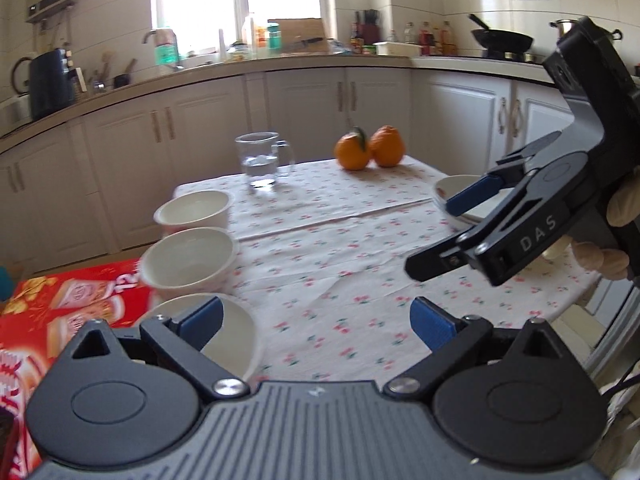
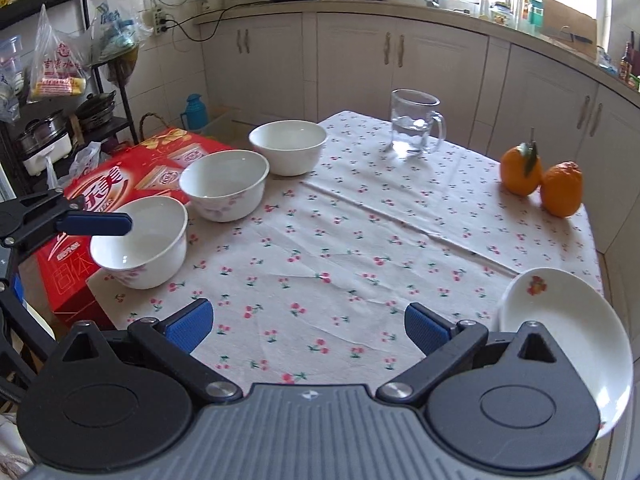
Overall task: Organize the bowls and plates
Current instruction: 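Move the right gripper to a white bowl beside the red snack box and grasp its rim, then lift the white bowl and carry it toward the plate stack with the right gripper, then lower the white bowl onto the tablecloth and open the right gripper, then move the right gripper to the next white bowl and grasp its rim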
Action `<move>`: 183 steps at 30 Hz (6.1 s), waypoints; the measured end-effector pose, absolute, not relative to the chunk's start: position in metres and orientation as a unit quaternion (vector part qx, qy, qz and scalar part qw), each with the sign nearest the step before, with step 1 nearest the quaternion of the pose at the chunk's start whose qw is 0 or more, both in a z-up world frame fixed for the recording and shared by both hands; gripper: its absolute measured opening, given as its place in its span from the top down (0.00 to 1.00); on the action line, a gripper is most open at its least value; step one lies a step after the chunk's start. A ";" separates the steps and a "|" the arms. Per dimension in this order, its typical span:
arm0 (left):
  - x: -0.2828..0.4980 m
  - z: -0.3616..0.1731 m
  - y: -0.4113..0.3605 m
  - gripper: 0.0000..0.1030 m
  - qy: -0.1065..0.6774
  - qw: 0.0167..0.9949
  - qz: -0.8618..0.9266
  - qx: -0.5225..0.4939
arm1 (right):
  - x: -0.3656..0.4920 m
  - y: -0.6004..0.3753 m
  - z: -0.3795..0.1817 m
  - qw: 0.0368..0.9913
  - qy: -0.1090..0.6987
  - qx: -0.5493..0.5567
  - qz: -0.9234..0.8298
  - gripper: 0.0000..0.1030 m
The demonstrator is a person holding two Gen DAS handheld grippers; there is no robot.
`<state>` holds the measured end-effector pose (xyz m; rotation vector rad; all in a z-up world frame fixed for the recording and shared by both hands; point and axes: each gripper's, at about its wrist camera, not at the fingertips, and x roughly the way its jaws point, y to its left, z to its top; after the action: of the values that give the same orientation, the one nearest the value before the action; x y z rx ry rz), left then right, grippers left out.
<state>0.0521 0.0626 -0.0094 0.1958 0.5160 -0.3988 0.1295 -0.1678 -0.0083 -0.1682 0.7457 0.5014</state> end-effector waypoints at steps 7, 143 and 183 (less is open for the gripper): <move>0.056 -0.016 0.103 0.03 0.267 0.947 -0.138 0.110 | 0.141 -0.131 -0.007 0.890 0.353 -0.089 0.275 0.00; 0.136 -0.059 -0.002 0.11 0.306 0.875 -0.350 0.137 | 0.182 -0.192 -0.042 0.882 0.398 -0.010 0.254 0.01; 0.185 -0.068 0.119 0.10 0.288 0.947 -0.117 0.077 | 0.282 -0.050 -0.024 0.833 0.396 -0.102 0.373 0.01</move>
<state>0.1847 0.1195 -0.0679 0.1566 0.5865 -0.2374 0.2819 -0.0498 -0.0245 -0.2159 0.8385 0.7914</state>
